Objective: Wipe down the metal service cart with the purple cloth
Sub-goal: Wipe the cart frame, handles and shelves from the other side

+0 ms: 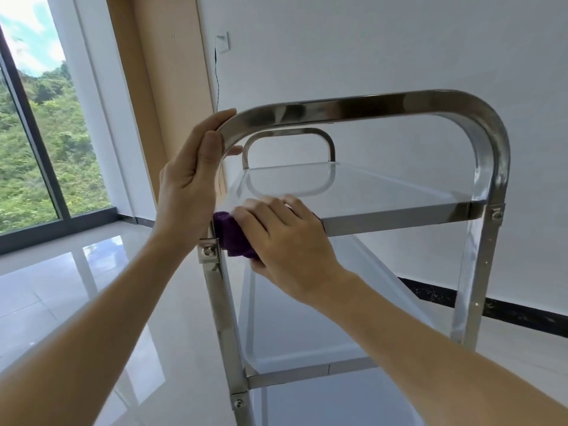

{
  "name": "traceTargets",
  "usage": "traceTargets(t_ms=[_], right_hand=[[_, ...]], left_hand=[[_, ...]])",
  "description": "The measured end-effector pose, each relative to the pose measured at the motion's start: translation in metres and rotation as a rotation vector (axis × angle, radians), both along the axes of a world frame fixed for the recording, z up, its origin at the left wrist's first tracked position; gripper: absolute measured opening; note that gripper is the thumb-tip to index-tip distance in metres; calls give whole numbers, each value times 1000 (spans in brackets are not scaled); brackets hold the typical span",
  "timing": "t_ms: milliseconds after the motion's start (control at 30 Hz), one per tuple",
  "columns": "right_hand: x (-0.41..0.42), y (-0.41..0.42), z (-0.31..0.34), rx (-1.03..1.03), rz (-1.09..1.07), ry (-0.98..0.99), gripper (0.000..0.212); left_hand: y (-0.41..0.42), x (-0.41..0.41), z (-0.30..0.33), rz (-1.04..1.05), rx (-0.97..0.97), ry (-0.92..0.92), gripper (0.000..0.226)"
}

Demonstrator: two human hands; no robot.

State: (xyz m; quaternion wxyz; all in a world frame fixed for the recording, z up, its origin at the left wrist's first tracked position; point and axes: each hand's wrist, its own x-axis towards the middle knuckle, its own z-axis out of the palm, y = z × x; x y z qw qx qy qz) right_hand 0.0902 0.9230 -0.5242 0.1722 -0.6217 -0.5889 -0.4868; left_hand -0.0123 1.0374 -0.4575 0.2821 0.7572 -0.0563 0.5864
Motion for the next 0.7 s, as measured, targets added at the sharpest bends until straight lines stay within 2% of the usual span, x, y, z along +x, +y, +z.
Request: traceTargets(t_ms=[200, 367, 500, 700], right_hand=[[83, -70, -2, 93, -56, 19, 52], [137, -121, -11, 214, -199, 173, 49], [120, -100, -11, 263, -186, 205, 50], [68, -42, -3, 60, -81, 49, 55]], left_hand=[[13, 0, 2, -39, 57, 11, 36], [4, 12, 3, -22, 35, -26, 33], [0, 18, 3, 8, 19, -47, 33], [1, 17, 4, 42, 17, -34, 38]])
